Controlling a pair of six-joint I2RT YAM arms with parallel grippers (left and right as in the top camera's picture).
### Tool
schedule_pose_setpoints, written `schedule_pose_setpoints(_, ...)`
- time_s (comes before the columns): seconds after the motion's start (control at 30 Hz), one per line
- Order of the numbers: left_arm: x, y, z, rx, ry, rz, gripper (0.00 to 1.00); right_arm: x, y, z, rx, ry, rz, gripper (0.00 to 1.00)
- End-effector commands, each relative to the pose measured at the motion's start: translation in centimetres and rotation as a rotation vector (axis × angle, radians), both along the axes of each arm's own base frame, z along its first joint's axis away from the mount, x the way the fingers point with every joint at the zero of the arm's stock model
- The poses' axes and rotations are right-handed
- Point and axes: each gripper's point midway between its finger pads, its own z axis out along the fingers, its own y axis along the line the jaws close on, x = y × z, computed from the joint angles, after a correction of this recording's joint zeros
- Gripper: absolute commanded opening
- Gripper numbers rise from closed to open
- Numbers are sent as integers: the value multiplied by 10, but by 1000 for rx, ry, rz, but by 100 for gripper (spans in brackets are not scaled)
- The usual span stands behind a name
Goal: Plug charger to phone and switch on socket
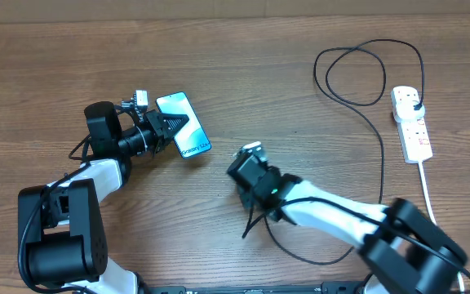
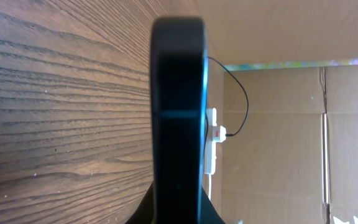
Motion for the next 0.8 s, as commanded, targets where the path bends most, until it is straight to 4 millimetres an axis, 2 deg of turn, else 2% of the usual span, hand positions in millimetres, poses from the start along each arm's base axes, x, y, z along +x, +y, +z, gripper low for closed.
schedule_pose_setpoints(0.0, 6, -5, 16, -11, -32, -12, 4, 6, 10, 43, 223, 23, -54, 4)
schedule_pose_setpoints(0.2, 1, -25, 17, -18, -23, -54, 4, -9, 24, 81, 350, 38, 140, 4)
schedule_pose_setpoints(0.33, 3, -32, 19, -13, -40, -54, 5, -11, 0, 75, 244, 33, 78, 4)
schedule_pose_setpoints(0.37, 4, -31, 19, -11, -37, -48, 4, -10, -5, 71, 217, 31, 64, 12)
schedule_pose_setpoints(0.4, 5, -31, 19, -11, -36, -43, 4, -8, -10, 70, 194, 24, 51, 32)
schedule_pose_setpoints(0.5, 6, -30, 19, -5, -38, -33, 4, -5, -11, 66, 176, 12, 54, 60)
schedule_pose_setpoints(0.6, 8, -28, 18, 1, -36, -20, 4, -1, -7, 58, 148, 3, 102, 71)
schedule_pose_setpoints(0.77, 11, -22, 17, 5, -36, -1, 4, 2, -5, 25, 77, 39, 162, 86)
